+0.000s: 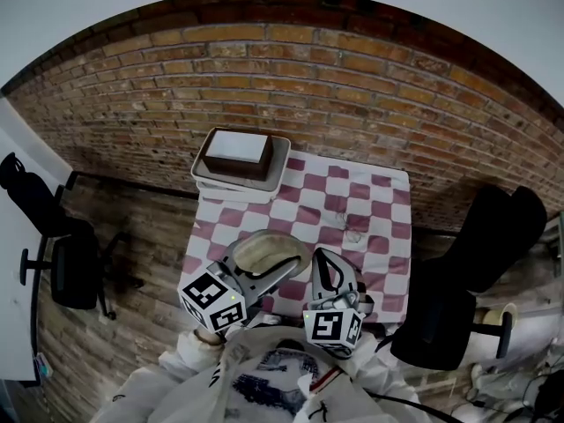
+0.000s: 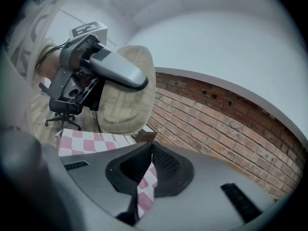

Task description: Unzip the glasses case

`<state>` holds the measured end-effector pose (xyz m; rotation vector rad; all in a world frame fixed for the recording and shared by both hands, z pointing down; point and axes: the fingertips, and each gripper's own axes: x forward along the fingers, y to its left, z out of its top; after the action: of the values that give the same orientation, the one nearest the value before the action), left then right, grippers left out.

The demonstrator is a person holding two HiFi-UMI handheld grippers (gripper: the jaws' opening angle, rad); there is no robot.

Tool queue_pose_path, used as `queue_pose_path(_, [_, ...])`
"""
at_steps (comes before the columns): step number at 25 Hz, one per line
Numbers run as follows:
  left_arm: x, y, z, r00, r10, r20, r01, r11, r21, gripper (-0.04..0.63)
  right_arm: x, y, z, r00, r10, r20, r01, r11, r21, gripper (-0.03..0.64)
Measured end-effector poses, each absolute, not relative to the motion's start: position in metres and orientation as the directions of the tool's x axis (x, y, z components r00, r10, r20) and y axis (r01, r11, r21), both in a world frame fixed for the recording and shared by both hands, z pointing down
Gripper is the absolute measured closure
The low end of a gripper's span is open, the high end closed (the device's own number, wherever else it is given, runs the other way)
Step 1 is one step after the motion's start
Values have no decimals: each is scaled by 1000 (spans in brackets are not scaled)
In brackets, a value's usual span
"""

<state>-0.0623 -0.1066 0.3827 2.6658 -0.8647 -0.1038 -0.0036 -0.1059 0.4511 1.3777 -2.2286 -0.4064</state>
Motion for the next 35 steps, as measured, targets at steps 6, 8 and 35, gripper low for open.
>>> queue_pose_path(6, [-81, -104, 387, 844, -535, 47, -517, -787, 336, 305, -22, -103, 447, -329, -918, 220, -719, 395, 572, 600])
queue_pose_path(8, [-83, -102, 391, 858, -512, 38, -493, -800, 341, 305, -25, -100, 447, -312, -925, 217, -707, 378, 598, 600])
queue_pose_path(35, [-88, -91, 415, 890, -430, 151, -455, -854, 252, 305, -41, -100, 437, -259, -950, 175, -654, 305, 692, 600])
